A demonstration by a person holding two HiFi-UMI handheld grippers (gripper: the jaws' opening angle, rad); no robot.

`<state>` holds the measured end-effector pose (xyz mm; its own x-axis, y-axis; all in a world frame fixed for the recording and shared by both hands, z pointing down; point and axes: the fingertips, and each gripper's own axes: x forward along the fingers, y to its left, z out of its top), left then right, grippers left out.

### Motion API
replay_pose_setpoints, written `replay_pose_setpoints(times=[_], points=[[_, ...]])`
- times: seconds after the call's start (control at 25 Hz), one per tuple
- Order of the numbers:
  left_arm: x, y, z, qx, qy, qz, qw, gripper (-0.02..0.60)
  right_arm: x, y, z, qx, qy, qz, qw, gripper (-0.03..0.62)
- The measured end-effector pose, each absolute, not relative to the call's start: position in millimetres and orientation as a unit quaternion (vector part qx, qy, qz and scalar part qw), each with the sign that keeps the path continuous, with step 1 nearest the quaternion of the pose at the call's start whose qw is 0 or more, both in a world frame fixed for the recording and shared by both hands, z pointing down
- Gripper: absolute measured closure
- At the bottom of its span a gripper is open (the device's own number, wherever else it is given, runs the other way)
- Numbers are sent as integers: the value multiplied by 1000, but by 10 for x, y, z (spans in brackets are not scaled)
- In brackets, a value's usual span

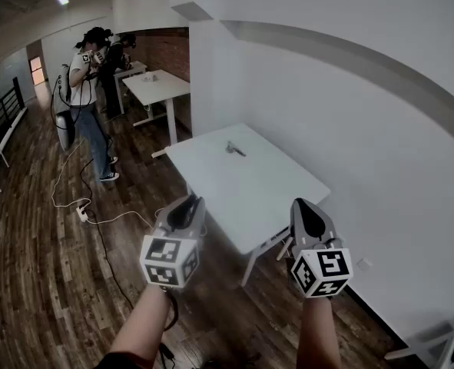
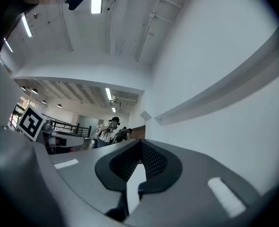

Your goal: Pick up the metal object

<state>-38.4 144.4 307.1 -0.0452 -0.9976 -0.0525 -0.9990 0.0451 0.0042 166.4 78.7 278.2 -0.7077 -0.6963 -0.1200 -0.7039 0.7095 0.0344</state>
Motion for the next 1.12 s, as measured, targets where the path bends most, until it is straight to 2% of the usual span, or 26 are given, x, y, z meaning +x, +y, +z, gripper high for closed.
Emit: replay_pose_setpoints(times=[0.24, 0.28, 0.4, 0.44, 0.56, 0.64, 0.68, 1.12], points=[[-333, 1113, 3191, -720, 693, 22, 22, 395, 1614, 554, 2902, -371, 926, 42, 45, 588], [-314, 1024, 3222, -723, 691, 16, 24, 357, 1620, 465, 2930, -371, 927, 41, 44, 589], [-291, 727, 3344, -726, 687, -9, 32, 345, 1609, 155, 2983, -361, 931, 43, 38, 589], [-304, 634, 3374, -723, 689, -17, 40, 362, 1596, 45, 2997, -356, 933, 43, 37, 589], [-448, 419, 3435, -697, 714, -9, 64, 474, 1552, -282, 3047, -340, 938, 38, 50, 589], [-591, 236, 3493, -680, 732, 11, 47, 553, 1483, -558, 3087, -332, 941, 36, 50, 589], [-663, 113, 3515, -673, 738, 19, 34, 569, 1428, -724, 3101, -328, 943, 36, 47, 589], [-1145, -1116, 3537, -648, 762, -2, 20, 580, 879, -2075, 3197, -295, 954, 26, 41, 589]])
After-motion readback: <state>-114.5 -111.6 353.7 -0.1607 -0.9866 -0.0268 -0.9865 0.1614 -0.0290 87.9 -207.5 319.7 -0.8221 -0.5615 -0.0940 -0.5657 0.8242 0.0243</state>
